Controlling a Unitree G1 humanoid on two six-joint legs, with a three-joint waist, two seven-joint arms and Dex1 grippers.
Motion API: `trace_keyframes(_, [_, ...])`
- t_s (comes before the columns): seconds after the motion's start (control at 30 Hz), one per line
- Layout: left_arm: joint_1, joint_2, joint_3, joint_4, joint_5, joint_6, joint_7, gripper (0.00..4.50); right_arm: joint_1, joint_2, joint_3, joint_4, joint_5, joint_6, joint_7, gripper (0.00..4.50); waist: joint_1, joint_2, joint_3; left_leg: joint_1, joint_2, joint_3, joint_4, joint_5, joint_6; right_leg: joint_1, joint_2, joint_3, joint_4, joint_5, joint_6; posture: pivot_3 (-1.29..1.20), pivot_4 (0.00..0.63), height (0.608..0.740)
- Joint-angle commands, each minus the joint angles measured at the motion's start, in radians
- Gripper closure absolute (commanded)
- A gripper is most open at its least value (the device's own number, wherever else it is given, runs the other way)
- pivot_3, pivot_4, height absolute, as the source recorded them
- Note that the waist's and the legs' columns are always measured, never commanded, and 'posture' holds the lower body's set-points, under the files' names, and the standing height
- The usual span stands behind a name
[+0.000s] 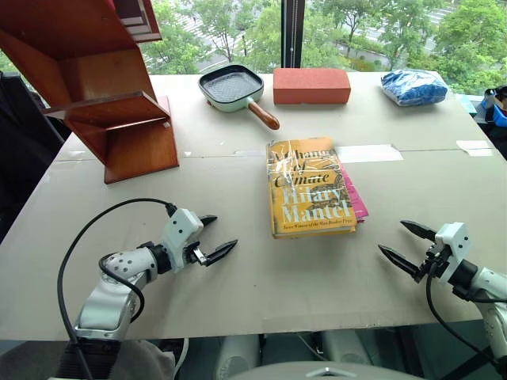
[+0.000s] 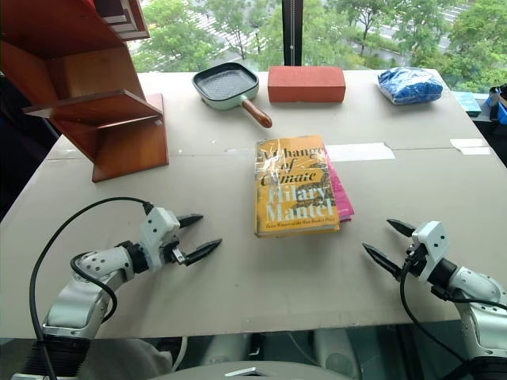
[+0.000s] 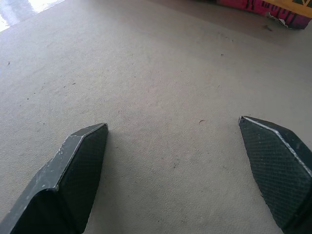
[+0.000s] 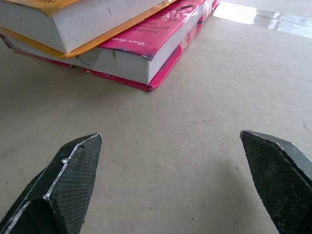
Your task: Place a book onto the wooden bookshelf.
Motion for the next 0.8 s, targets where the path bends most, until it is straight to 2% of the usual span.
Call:
trace_keyframes(0.03, [0.017,0.011,0.018,0.012,0.006,0.002,0.004,0.09,-0.015,-0.019,-0.035,-0.011,0.021,-0.005,0.015,0.00,0.000,0.000,0.000,0.000,0.000,0.000,0.000,0.000,0.000,0.000,0.000,0.000,0.000,0.000,0.000,0.00,0.150,0.740])
trace_keyframes(0.67, [0.023,0.025,0.031,-0.002,-0.008,0.013,0.010,0.09,-0.056,-0.033,-0.026,-0.017,0.029,0.024,0.031,0.00,-0.002,0.000,0.000,0.000,0.000,0.003,-0.001,0.000,0.000,-0.001,0.000,0.001,-0.001,0.000,0.000,0.00,0.150,0.740])
trace_keyframes(0.8, [-0.013,0.007,0.042,-0.044,-0.073,0.079,0.017,0.09,-0.050,-0.038,-0.030,-0.058,0.047,0.033,0.034,0.00,-0.001,0.000,0.000,0.000,0.000,0.003,-0.001,0.000,0.000,-0.001,0.000,0.001,-0.001,0.000,0.000,0.00,0.150,0.740])
